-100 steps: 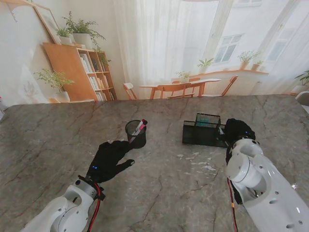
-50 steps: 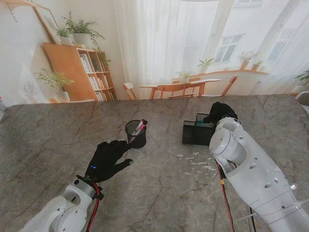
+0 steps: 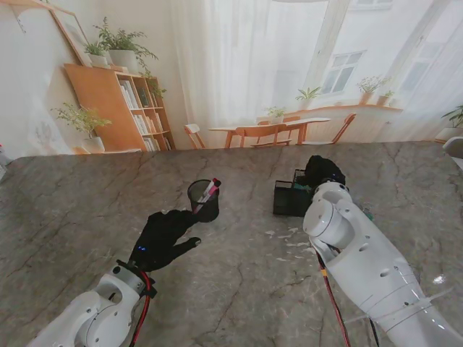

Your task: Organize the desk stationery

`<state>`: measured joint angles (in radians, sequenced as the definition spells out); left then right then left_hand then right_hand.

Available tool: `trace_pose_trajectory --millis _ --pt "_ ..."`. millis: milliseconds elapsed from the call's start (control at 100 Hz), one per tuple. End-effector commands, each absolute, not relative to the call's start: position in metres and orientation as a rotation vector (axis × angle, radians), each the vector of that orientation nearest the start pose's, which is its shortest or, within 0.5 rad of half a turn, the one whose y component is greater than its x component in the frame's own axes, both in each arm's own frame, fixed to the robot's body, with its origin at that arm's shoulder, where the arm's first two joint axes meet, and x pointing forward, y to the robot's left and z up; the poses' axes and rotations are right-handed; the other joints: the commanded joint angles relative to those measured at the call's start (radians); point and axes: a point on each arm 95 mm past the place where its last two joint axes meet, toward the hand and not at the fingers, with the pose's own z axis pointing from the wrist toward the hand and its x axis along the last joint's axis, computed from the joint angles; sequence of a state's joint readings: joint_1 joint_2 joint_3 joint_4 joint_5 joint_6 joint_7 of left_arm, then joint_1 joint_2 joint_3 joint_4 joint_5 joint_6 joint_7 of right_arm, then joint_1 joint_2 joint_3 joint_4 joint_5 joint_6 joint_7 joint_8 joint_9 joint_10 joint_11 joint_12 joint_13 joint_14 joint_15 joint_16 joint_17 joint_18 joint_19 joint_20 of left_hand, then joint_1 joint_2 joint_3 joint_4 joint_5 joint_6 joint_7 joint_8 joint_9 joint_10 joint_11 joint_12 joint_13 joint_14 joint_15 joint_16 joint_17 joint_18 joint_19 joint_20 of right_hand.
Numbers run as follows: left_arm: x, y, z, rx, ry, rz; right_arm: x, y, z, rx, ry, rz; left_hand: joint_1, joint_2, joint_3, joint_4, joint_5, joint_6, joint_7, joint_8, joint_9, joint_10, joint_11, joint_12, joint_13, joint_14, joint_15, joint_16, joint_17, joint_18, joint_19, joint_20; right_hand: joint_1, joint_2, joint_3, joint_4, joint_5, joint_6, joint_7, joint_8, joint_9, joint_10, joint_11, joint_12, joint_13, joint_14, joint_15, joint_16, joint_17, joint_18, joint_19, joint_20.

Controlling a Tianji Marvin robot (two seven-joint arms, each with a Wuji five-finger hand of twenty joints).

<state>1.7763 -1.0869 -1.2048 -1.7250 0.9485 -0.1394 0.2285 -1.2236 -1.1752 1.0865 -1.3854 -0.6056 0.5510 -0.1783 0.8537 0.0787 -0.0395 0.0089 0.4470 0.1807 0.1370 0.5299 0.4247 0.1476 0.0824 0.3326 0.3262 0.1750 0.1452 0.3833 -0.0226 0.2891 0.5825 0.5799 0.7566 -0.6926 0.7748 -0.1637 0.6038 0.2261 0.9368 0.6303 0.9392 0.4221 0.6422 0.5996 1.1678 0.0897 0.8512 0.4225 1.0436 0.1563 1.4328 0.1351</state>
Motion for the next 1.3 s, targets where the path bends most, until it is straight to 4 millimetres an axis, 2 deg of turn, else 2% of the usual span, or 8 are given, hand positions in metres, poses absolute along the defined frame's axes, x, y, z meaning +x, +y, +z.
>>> trace_pose_trajectory --millis 0,360,730,1070,1290 --pt "0.328 -0.031 -0.339 -1.183 1.443 -1.77 0.491 -0.02 -0.295 1.656 0.886 1.253 0.021 0.06 -0.012 -0.071 0.009 0.006 0.008 0.011 0.007 0.004 0.002 0.026 0.011 -0.01 0.009 0.007 -0.009 -0.025 -0.003 0.0 0.159 0.076 0.078 0.055 -0.04 -0.02 0.026 0.012 0.031 -0.261 0.14 0.048 -0.02 -0.036 -0.004 0.017 0.015 -0.113 -0.009 -0.02" --pt "0.329 -0.033 -0.34 -1.187 1.451 -1.773 0.485 -0.024 -0.314 1.67 0.876 1.235 0.022 0.059 -0.012 -0.071 0.01 0.008 0.009 0.011 0.008 0.005 0.002 0.026 0.011 -0.009 0.009 0.007 -0.008 -0.026 -0.003 0.0 0.157 0.091 0.056 0.058 -0.071 -0.059 0.058 0.006 0.0 -0.278 0.158 0.044 -0.053 -0.046 -0.002 0.021 0.003 -0.116 -0.039 -0.021" --pt "0.329 -0.034 -0.34 -1.187 1.453 -1.773 0.484 -0.026 -0.316 1.662 0.9 1.225 0.023 0.059 -0.011 -0.071 0.011 0.009 0.009 0.011 0.008 0.006 0.003 0.027 0.013 -0.007 0.01 0.008 -0.007 -0.026 -0.003 0.0 0.169 0.083 0.046 0.052 -0.073 -0.07 0.076 0.006 -0.009 -0.28 0.178 0.051 -0.059 -0.049 0.022 0.029 0.001 -0.118 -0.043 -0.013" --pt "0.329 -0.034 -0.34 -1.186 1.456 -1.775 0.482 -0.028 -0.29 1.628 0.858 1.265 0.022 0.059 -0.012 -0.071 0.01 0.008 0.009 0.011 0.007 0.006 0.002 0.026 0.012 -0.009 0.009 0.008 -0.008 -0.027 -0.003 0.0 0.184 0.056 0.065 0.045 -0.037 -0.033 0.079 -0.015 0.025 -0.249 0.176 0.05 -0.016 -0.035 0.02 0.024 0.022 -0.116 -0.007 0.005" --pt "0.329 -0.034 -0.341 -1.186 1.456 -1.775 0.49 -0.032 -0.273 1.609 0.825 1.264 0.022 0.059 -0.012 -0.071 0.011 0.007 0.009 0.011 0.007 0.005 0.002 0.026 0.012 -0.009 0.009 0.008 -0.008 -0.026 -0.003 0.001 0.182 0.058 0.069 0.041 -0.038 -0.036 0.079 -0.014 0.023 -0.252 0.173 0.055 -0.014 -0.037 0.016 0.022 0.021 -0.121 -0.005 0.005"
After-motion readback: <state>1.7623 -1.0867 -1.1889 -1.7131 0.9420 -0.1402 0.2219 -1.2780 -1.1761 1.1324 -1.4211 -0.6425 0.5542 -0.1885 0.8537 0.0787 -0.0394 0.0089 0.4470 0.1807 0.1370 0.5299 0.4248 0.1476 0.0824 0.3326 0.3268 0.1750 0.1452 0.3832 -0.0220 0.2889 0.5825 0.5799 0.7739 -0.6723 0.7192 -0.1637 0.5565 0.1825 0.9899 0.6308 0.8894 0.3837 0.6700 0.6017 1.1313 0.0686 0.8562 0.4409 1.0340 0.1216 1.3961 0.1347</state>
